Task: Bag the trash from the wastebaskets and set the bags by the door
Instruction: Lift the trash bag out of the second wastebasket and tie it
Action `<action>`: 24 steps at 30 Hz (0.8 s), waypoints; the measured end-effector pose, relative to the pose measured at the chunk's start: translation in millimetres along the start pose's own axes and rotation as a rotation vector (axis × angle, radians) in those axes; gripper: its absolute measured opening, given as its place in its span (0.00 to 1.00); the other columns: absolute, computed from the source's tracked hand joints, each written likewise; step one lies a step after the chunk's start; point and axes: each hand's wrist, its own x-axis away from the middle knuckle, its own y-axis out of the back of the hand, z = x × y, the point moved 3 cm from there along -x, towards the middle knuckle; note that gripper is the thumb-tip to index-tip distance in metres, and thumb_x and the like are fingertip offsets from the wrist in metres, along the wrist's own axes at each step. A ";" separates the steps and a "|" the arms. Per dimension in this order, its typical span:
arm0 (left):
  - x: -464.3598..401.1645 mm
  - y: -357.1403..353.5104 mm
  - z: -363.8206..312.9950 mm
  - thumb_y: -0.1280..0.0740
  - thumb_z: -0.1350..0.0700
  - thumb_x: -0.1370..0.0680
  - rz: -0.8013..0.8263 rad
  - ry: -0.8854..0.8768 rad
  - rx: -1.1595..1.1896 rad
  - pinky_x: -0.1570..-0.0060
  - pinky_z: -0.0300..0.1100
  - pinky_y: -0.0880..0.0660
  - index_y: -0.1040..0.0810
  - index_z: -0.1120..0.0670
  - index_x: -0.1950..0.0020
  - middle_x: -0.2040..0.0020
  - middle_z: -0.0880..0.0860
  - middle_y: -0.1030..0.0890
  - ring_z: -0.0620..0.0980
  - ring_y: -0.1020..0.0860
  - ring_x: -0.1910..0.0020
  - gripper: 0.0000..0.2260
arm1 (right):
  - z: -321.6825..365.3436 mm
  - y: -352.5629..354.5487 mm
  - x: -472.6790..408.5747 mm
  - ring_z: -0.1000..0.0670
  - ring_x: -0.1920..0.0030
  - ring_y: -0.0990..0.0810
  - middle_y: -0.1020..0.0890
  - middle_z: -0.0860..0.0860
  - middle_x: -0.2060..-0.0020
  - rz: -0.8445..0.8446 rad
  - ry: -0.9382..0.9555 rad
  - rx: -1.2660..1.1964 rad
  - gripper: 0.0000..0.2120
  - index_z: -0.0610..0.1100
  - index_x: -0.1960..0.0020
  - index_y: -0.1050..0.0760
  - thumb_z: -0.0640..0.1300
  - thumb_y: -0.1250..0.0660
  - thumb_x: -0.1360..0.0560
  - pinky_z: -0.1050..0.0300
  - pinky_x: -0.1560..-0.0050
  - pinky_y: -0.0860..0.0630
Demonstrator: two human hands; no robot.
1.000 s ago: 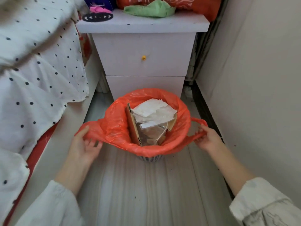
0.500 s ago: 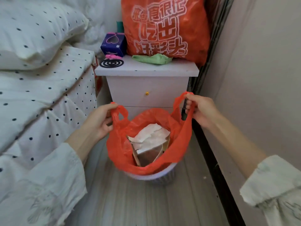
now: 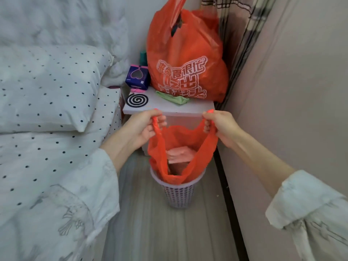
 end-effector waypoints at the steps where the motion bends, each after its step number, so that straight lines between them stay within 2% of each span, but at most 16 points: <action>1: 10.4 -5.1 -17.5 0.38 0.59 0.24 0.004 -0.022 0.001 0.56 0.39 0.26 0.25 0.56 0.58 0.71 0.49 0.19 0.46 0.22 0.65 0.04 | 18.4 -0.1 8.6 0.51 0.74 0.33 0.32 0.47 0.73 0.012 0.017 0.003 0.10 0.41 0.66 0.29 0.37 0.38 0.25 0.57 0.69 0.33; 4: 43.3 -18.0 -74.0 0.37 0.60 0.24 -0.002 -0.120 -0.042 0.60 0.37 0.25 0.25 0.55 0.57 0.66 0.51 0.22 0.47 0.22 0.65 0.03 | 74.7 -1.6 33.7 0.52 0.74 0.32 0.31 0.48 0.74 0.058 0.060 0.001 0.09 0.40 0.62 0.25 0.39 0.38 0.24 0.58 0.68 0.31; 8: 90.8 -24.7 -121.9 0.36 0.60 0.25 -0.030 -0.170 -0.147 0.65 0.35 0.24 0.24 0.56 0.57 0.64 0.52 0.23 0.47 0.23 0.65 0.03 | 130.3 -6.8 72.6 0.51 0.73 0.31 0.30 0.47 0.74 0.092 0.041 0.029 0.08 0.36 0.58 0.25 0.40 0.37 0.24 0.57 0.66 0.29; 12: 140.1 -21.1 -146.6 0.36 0.60 0.25 -0.064 -0.134 -0.214 0.61 0.39 0.24 0.24 0.56 0.59 0.65 0.52 0.24 0.49 0.24 0.66 0.04 | 160.3 -10.7 122.0 0.51 0.75 0.30 0.28 0.49 0.79 0.099 0.008 0.059 0.12 0.39 0.67 0.27 0.40 0.36 0.25 0.56 0.66 0.28; 15: 177.8 -18.6 -159.2 0.36 0.61 0.25 -0.079 -0.121 -0.259 0.61 0.37 0.24 0.24 0.56 0.61 0.66 0.52 0.25 0.48 0.25 0.67 0.06 | 178.6 -9.6 159.0 0.50 0.75 0.29 0.28 0.47 0.77 0.082 0.008 0.093 0.16 0.39 0.70 0.31 0.40 0.36 0.24 0.58 0.68 0.30; 18: 212.6 -15.3 -159.0 0.37 0.61 0.25 -0.105 -0.130 -0.276 0.66 0.34 0.24 0.24 0.56 0.63 0.67 0.52 0.25 0.48 0.26 0.68 0.07 | 190.4 -8.9 194.9 0.49 0.74 0.30 0.29 0.45 0.74 0.105 0.032 0.152 0.12 0.38 0.66 0.28 0.40 0.37 0.25 0.62 0.71 0.30; 22: 255.1 -10.9 -127.6 0.36 0.61 0.25 -0.137 -0.108 -0.250 0.64 0.35 0.23 0.24 0.55 0.63 0.66 0.52 0.25 0.48 0.25 0.68 0.07 | 174.8 0.7 242.3 0.54 0.78 0.30 0.30 0.44 0.73 0.128 0.034 0.216 0.08 0.36 0.61 0.25 0.39 0.37 0.25 0.67 0.76 0.32; 24: 275.1 -9.3 -97.6 0.36 0.60 0.25 -0.164 -0.082 -0.255 0.63 0.36 0.25 0.24 0.54 0.63 0.66 0.52 0.25 0.47 0.25 0.67 0.06 | 149.4 7.3 264.4 0.51 0.75 0.30 0.29 0.44 0.72 0.139 0.005 0.240 0.08 0.36 0.59 0.25 0.39 0.37 0.25 0.66 0.76 0.31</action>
